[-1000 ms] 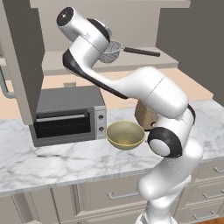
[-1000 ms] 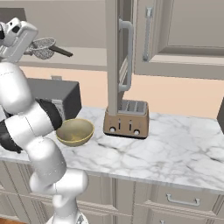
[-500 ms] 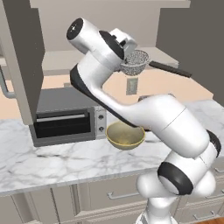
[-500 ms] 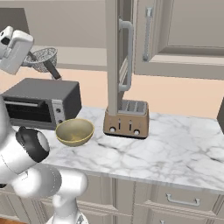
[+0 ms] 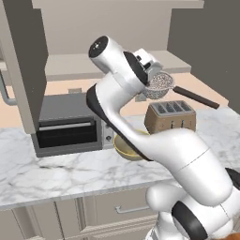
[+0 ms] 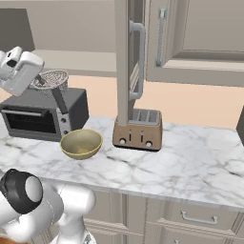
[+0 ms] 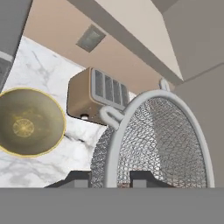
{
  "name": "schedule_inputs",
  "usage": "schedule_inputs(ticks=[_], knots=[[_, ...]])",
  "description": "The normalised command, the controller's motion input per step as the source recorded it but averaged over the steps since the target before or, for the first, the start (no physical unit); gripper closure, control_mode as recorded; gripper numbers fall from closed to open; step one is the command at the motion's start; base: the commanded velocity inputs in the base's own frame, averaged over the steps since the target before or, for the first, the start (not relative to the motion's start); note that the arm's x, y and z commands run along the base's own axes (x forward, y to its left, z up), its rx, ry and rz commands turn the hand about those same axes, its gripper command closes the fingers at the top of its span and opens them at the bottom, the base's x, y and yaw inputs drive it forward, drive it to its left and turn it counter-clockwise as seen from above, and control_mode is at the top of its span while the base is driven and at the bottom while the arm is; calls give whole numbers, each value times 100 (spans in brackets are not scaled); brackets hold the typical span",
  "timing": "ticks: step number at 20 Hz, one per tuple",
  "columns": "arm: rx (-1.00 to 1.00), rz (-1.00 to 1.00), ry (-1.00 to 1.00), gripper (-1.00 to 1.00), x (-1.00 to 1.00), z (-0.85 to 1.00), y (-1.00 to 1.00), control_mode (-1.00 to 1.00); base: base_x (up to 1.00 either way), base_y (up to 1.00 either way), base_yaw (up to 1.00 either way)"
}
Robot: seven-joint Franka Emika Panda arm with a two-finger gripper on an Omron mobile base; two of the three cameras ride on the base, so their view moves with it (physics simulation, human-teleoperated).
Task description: Open the cabinet and setup a tea strainer by placing it in the bowl upright.
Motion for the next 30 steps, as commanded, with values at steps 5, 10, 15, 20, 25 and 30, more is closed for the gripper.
schedule_inputs(ticks=[5, 10, 15, 20, 25, 30], knots=[[0, 2, 0, 100, 0, -43, -36, -100, 0, 0, 0], [3, 9, 0, 100, 19, -41, -1, -100, 0, 0, 0], [0, 11, 0, 100, 8, -62, 0, -100, 0, 0, 0], [0, 8, 5, 100, 5, -75, 0, -100, 0, 0, 0], [1, 8, 4, 100, 7, -66, 0, -100, 0, 0, 0], [0, 7, 0, 100, 18, -46, 0, -100, 0, 0, 0]])
